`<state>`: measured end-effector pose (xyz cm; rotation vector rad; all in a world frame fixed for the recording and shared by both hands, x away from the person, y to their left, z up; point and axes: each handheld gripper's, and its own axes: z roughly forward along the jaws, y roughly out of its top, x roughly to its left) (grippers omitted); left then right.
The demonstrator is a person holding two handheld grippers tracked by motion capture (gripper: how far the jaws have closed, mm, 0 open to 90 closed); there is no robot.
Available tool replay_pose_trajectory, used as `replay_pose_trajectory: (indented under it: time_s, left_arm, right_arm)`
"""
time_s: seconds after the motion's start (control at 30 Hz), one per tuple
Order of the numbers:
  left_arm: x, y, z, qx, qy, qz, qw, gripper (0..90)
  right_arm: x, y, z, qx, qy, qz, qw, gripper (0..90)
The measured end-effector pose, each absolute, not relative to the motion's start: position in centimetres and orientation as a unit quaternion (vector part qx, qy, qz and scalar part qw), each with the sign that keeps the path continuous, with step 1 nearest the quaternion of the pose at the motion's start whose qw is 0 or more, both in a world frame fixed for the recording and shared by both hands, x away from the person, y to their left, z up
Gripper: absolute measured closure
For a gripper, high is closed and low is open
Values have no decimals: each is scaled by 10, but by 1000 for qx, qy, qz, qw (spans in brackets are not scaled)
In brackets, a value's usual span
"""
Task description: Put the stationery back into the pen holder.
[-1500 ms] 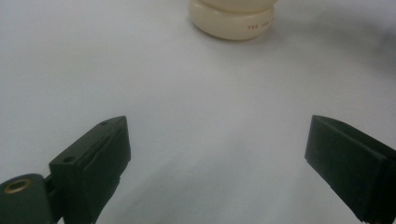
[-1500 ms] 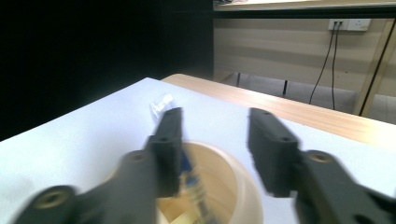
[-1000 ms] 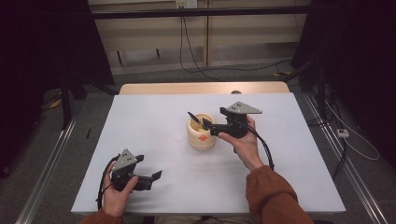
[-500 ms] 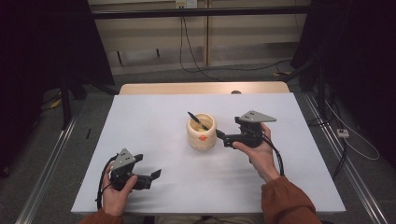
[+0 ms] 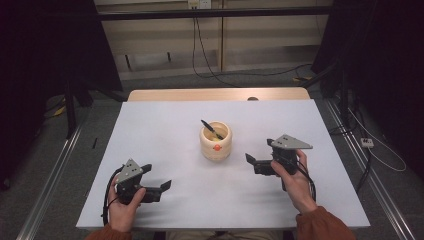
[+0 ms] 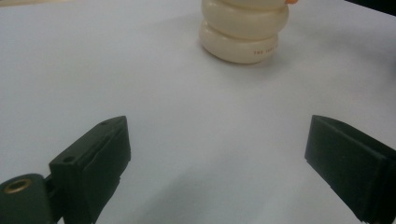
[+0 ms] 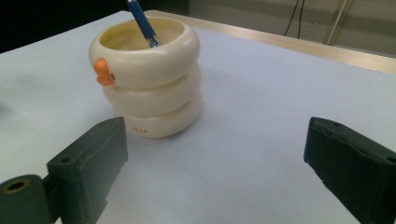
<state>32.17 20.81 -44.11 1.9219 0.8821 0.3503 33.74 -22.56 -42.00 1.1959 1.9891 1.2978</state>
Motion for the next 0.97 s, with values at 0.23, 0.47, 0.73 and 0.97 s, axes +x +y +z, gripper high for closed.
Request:
replay_pose_trajectory:
  time_s: [0.23, 0.47, 0.73, 0.97]
  left_arm:
    - [321, 209, -441, 784, 365, 144, 482, 70]
    - [319, 210, -440, 781, 368, 149, 482, 70]
    - [319, 209, -441, 778, 370, 150, 486, 70]
    - [320, 208, -440, 782, 365, 159, 480, 70]
  right_arm:
    - [319, -244, -428, 452, 715, 460, 270, 77]
    - [299, -262, -436, 466, 706, 451, 286, 77]
    - [287, -273, -449, 485, 690, 449, 295, 77]
    - [284, -275, -450, 487, 685, 455, 296, 73]
